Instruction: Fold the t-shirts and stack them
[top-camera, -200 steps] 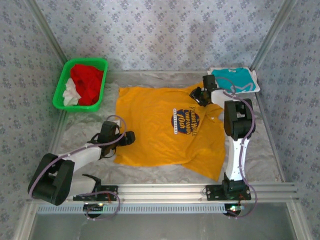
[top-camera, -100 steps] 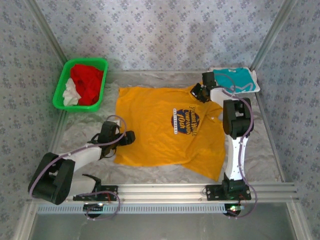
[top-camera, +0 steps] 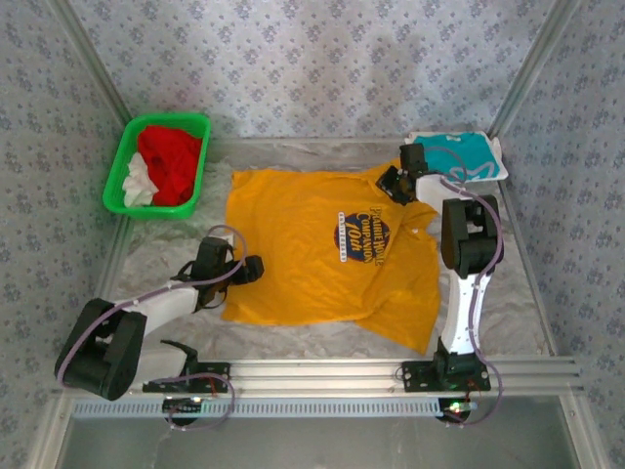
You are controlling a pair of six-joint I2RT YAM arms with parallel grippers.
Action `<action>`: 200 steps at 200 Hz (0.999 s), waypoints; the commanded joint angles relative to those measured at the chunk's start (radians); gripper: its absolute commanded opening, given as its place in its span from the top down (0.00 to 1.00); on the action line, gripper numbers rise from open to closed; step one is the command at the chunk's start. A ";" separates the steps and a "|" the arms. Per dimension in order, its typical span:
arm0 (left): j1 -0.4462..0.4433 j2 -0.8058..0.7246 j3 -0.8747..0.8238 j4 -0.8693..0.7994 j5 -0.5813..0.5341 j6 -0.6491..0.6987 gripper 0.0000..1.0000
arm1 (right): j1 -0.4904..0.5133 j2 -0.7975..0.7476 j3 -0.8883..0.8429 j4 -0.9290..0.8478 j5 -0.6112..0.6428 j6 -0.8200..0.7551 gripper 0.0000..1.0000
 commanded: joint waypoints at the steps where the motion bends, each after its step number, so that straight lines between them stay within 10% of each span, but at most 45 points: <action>1: -0.003 0.000 -0.018 -0.024 -0.019 -0.010 0.17 | -0.006 0.031 0.023 -0.022 -0.004 0.013 0.68; 63: -0.002 -0.002 -0.016 -0.032 -0.025 -0.013 0.16 | -0.003 0.137 0.124 0.013 -0.048 0.019 0.69; 137: -0.003 0.002 -0.015 -0.032 -0.027 -0.014 0.16 | -0.009 0.147 0.180 0.023 -0.038 0.023 1.00; 170: -0.003 0.002 -0.012 -0.037 -0.029 -0.016 0.16 | -0.013 0.118 0.178 -0.003 -0.043 0.030 1.00; 200: -0.003 -0.002 -0.015 -0.039 -0.035 -0.017 0.16 | -0.007 0.023 0.013 0.024 -0.011 0.067 0.74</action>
